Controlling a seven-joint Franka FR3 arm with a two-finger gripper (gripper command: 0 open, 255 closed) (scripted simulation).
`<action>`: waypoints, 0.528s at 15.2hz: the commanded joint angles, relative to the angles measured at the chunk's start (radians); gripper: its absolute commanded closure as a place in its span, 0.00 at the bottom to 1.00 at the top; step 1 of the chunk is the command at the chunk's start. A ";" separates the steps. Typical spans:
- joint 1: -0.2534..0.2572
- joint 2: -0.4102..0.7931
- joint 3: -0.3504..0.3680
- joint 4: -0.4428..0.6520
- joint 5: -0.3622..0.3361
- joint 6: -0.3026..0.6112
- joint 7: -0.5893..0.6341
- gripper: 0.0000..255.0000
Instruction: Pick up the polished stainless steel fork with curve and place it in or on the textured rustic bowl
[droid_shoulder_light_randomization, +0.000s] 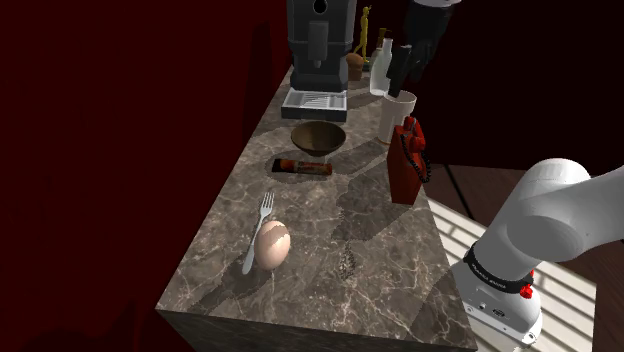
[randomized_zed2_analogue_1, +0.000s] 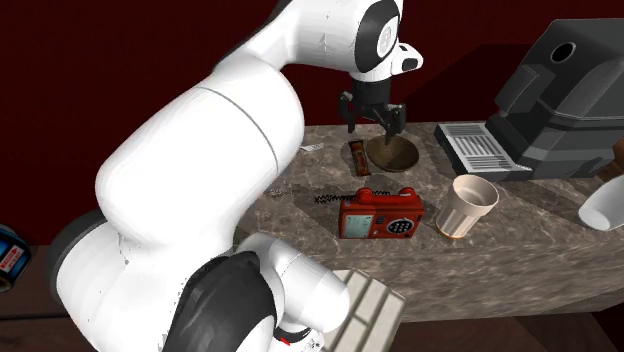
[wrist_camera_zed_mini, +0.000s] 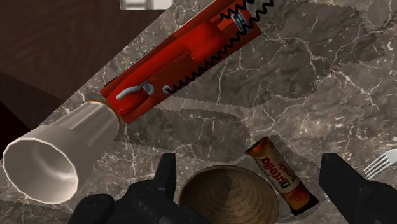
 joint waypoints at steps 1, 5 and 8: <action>0.000 0.000 0.000 0.000 0.000 0.000 0.000 0.00; -0.007 0.008 0.091 -0.071 0.059 0.070 0.174 0.00; -0.013 0.035 0.162 -0.106 0.102 0.128 0.304 0.00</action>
